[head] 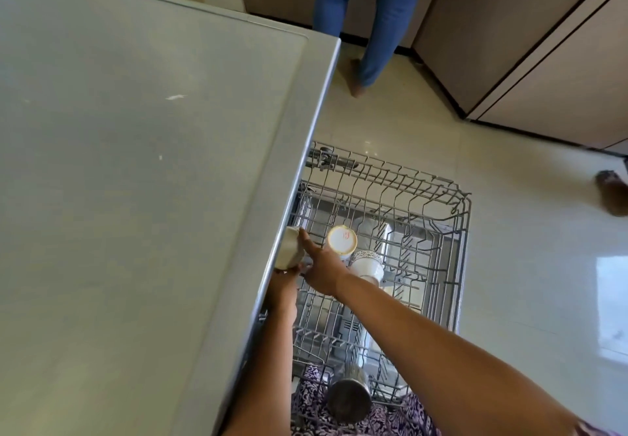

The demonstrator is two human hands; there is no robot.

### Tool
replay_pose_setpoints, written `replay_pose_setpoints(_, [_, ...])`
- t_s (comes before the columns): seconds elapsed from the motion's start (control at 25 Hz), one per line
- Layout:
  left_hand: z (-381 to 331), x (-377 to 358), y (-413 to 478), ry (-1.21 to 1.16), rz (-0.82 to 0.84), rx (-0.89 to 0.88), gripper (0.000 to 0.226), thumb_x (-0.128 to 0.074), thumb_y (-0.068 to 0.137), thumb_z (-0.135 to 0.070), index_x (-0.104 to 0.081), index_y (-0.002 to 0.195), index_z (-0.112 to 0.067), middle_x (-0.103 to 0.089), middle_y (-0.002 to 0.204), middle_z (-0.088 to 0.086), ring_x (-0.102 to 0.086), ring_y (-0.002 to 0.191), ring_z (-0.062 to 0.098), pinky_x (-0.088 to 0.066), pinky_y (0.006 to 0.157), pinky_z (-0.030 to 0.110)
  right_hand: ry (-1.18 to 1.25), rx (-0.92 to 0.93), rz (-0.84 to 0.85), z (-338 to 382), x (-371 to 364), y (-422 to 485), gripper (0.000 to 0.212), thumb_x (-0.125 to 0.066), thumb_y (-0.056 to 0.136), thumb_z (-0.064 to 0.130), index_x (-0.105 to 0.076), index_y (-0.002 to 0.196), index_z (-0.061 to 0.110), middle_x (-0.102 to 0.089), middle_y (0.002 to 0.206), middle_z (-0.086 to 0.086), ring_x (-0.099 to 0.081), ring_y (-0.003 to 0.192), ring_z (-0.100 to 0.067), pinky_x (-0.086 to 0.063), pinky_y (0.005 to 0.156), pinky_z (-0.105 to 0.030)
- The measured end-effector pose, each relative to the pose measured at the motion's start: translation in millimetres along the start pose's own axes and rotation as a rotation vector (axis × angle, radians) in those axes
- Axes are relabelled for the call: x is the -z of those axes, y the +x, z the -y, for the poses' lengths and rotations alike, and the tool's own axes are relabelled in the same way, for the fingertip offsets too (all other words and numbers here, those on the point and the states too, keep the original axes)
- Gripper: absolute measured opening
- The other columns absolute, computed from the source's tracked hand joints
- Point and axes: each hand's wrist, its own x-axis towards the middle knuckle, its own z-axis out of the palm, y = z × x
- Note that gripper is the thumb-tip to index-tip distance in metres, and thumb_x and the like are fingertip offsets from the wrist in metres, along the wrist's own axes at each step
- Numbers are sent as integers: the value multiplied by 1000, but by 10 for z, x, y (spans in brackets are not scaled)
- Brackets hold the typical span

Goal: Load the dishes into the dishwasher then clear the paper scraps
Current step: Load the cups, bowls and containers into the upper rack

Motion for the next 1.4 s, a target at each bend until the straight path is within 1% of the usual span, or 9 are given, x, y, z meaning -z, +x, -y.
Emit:
replay_pose_setpoints(0.08, [3, 33, 9, 44, 42, 55, 24, -60, 81, 13, -58, 98, -4, -67, 95, 7, -60, 86, 17, -48, 75, 23, -18, -1, 47, -4, -43, -46, 77, -39, 92, -1, 4, 150, 26, -43, 137, -24, -54, 106, -32, -44, 91, -35])
replay_pose_setpoints(0.16, [62, 30, 34, 110, 98, 114, 31, -52, 87, 13, -46, 73, -14, -59, 63, -6, -55, 61, 6, -44, 55, 16, -28, -19, 105, -39, -113, -82, 83, -37, 90, -3, 13, 147, 33, -42, 141, -22, -57, 96, -26, -48, 81, -31])
replay_pose_setpoints(0.24, [41, 41, 25, 86, 49, 138, 22, -52, 87, 13, -49, 88, -9, -60, 75, 4, -54, 71, 20, -48, 63, 27, -24, -28, 115, -75, -162, -79, 88, -36, 89, -5, 18, 144, 36, -43, 140, -21, -52, 72, -15, -46, 64, -26])
replay_pose_setpoints(0.32, [34, 34, -14, 123, 30, 123, 33, -59, 85, 5, -50, 114, -5, -60, 95, 14, -54, 86, 26, -50, 80, 40, -32, -31, 109, -100, -184, -64, 89, -36, 89, -5, 21, 143, 36, -39, 143, -20, -52, 71, -16, -44, 56, -23])
replay_pose_setpoints(0.56, [28, 67, -71, 161, 30, 65, 59, -63, 75, 15, -43, 128, 0, -58, 98, 10, -50, 79, 21, -38, 50, 11, 47, -44, 40, -115, -192, -201, 88, -38, 88, -4, 12, 146, 39, -39, 146, -14, -59, 99, -26, -41, 51, -20])
replay_pose_setpoints(0.72, [52, 139, -91, 281, 57, 72, 63, -70, 74, 6, -42, 131, 0, -56, 125, 19, -55, 112, 32, -37, 76, 27, 109, -43, -51, -169, -205, -366, 89, -42, 84, -6, 6, 148, 35, -43, 144, -8, -58, 86, -18, -41, 50, -17])
replay_pose_setpoints(0.96, [130, 287, -342, 318, 75, -56, 82, -76, 68, 2, -36, 139, -7, -53, 133, 15, -50, 122, 31, -40, 96, 37, 44, 60, -97, -245, -296, -787, 90, -43, 80, -6, 1, 150, 30, -40, 146, -7, -50, 57, -8, -34, 33, -9])
replay_pose_setpoints(1.2, [444, 571, -903, 204, 145, -57, 64, -68, 82, -12, -40, 140, -9, -50, 138, 10, -51, 123, 27, -42, 100, 36, 43, 140, -166, -439, -439, -1445, 69, -47, 83, -2, -25, 146, 13, -55, 126, -17, -53, 63, -16, -42, 49, -23])
replay_pose_setpoints(1.4, [623, 953, -1590, 204, 94, -201, 28, -61, 88, -9, -62, 116, -12, -68, 102, 8, -60, 75, 19, -54, 72, 34, 34, 212, -194, -611, -573, -2049, 36, -51, 84, 5, -51, 120, 2, -61, 111, -17, -62, 95, -29, -54, 76, -37])
